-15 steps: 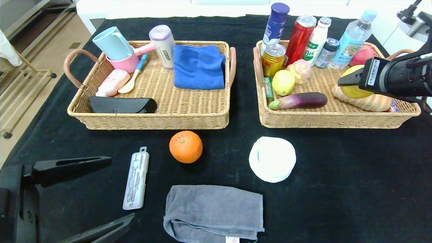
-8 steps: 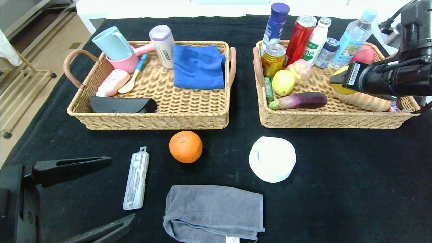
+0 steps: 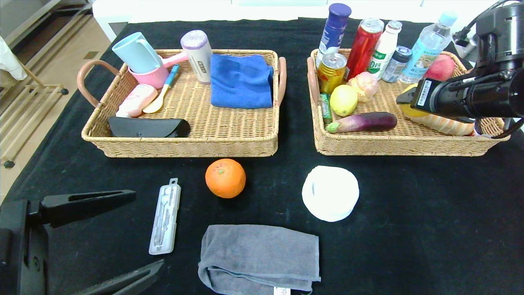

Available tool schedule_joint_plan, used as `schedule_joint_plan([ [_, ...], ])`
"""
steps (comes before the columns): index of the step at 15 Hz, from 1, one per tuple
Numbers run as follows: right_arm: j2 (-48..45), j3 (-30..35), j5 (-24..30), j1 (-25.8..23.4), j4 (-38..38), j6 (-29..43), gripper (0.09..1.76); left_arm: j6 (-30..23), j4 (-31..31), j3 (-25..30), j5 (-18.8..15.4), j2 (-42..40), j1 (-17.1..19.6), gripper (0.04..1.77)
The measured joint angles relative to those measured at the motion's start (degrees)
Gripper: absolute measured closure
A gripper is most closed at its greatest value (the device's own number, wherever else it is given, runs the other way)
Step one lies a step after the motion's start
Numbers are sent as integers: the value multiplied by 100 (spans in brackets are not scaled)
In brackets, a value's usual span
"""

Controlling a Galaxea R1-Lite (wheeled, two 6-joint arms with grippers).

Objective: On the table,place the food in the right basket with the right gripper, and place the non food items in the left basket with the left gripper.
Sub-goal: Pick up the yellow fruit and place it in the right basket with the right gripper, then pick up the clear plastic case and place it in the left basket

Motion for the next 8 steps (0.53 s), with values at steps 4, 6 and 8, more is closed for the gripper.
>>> schedule_joint_plan([
  [4,-30,-9,0,-20,-2,2,36,0,-2,0,-2,1,0,9],
  [6,-77,9,6,-13,12,2,31,0,0,0,0,1,0,9],
  [8,-156,59,4,15,15,0,28,0,0,0,0,1,0,9],
])
